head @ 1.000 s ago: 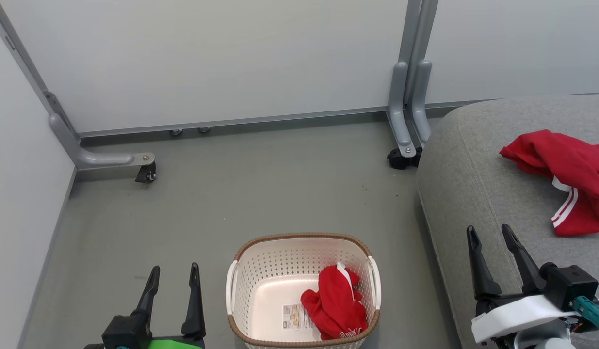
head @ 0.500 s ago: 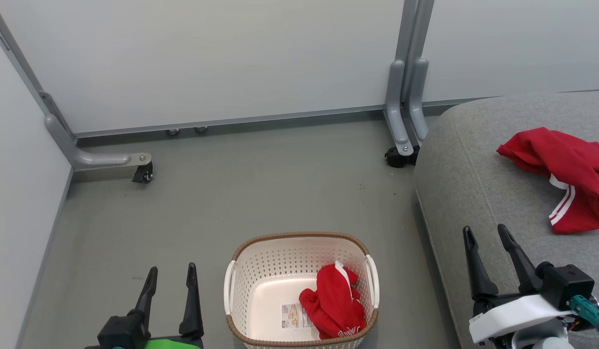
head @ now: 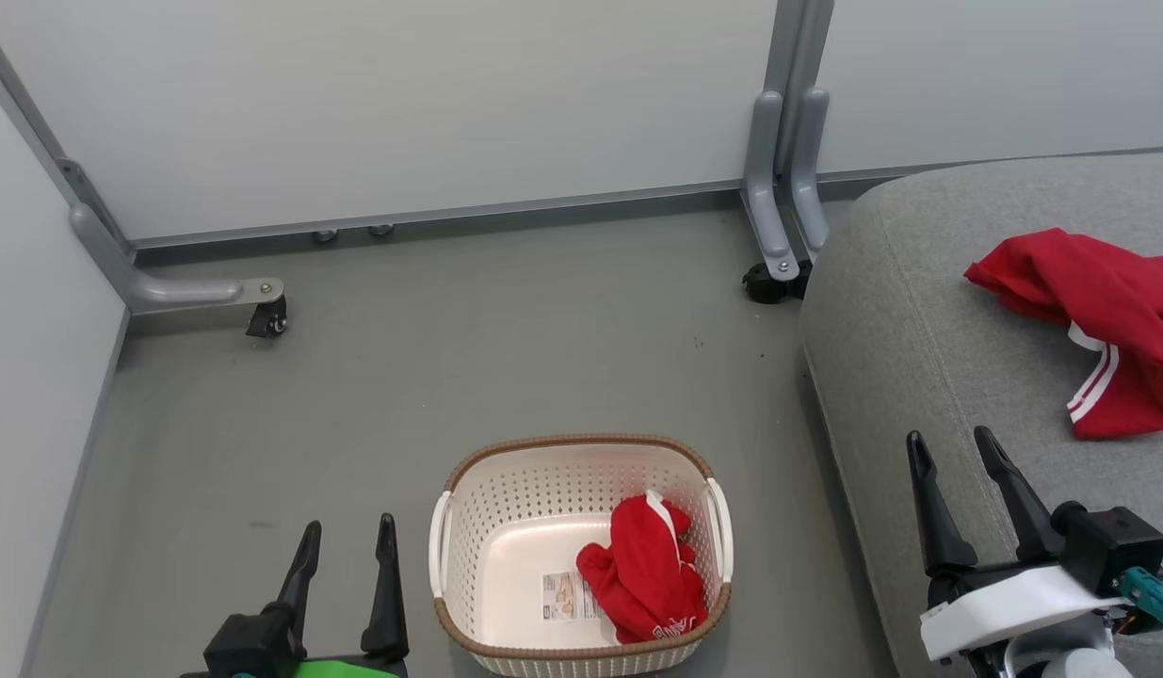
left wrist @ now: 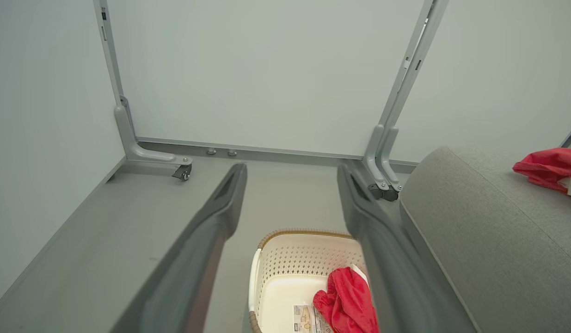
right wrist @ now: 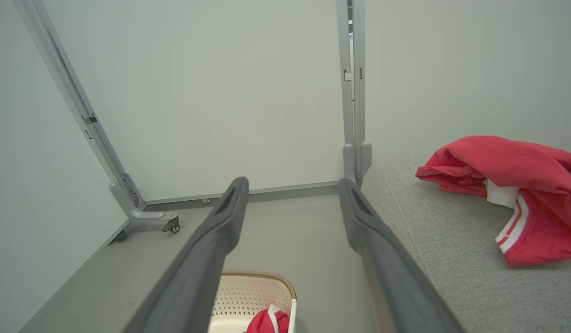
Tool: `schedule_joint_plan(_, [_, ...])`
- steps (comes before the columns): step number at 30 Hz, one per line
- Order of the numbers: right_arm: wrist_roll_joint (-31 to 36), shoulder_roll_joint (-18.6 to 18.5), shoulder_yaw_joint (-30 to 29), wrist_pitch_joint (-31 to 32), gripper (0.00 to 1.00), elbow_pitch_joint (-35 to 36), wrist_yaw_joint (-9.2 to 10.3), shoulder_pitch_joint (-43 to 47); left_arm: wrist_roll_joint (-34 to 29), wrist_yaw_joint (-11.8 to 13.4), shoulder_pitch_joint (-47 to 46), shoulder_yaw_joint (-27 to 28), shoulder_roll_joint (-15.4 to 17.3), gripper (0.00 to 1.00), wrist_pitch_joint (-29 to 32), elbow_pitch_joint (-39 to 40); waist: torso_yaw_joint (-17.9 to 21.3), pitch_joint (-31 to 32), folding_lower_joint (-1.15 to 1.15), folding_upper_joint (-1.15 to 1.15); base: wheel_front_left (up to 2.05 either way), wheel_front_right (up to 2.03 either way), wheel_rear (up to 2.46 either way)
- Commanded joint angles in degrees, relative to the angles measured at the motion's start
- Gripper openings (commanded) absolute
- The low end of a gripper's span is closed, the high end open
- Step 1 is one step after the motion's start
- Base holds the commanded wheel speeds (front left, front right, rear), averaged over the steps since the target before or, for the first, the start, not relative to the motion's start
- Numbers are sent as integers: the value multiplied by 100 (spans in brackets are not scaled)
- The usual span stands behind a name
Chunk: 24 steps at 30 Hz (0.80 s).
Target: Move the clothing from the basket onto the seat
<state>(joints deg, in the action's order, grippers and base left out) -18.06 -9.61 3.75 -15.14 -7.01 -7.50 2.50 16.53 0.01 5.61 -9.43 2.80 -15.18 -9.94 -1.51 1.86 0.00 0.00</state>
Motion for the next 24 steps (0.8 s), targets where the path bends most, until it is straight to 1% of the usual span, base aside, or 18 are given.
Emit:
schedule_joint_plan(1, [-38,-31,8,0,100,36,2,-59,13,32,-50,-21,18,100,6,-26,19,-57,0,0,0,0,0])
schedule_joint_plan(3, [-51,-85,29,0,100,59,1,-76,28,51,-76,-83,18,100,6,-45,45,-137,0,0,0,0,0])
schedule_joint_plan(7, [-4,-333,141,0,100,169,1,-165,84,98,-191,-306,18,100,6,-157,131,-398,0,0,0,0,0])
schedule_joint_plan(11, [-146,-663,2,0,100,406,2,-410,152,255,-528,-660,18,100,5,-290,279,-938,0,0,0,0,0])
schedule_joint_plan(16, [-340,-1100,-274,0,100,733,2,-827,243,546,-1321,-1226,21,100,5,-686,548,-1846,0,0,0,0,0])
schedule_joint_plan(20, [-545,-1362,-519,0,100,1015,1,-1137,312,749,-2171,-1701,26,100,6,-1299,749,-2587,0,0,0,0,0])
schedule_joint_plan(24, [-743,-1556,-702,0,100,1306,2,-1386,541,859,-3127,-2156,27,100,5,-2216,937,-3252,0,0,0,0,0])
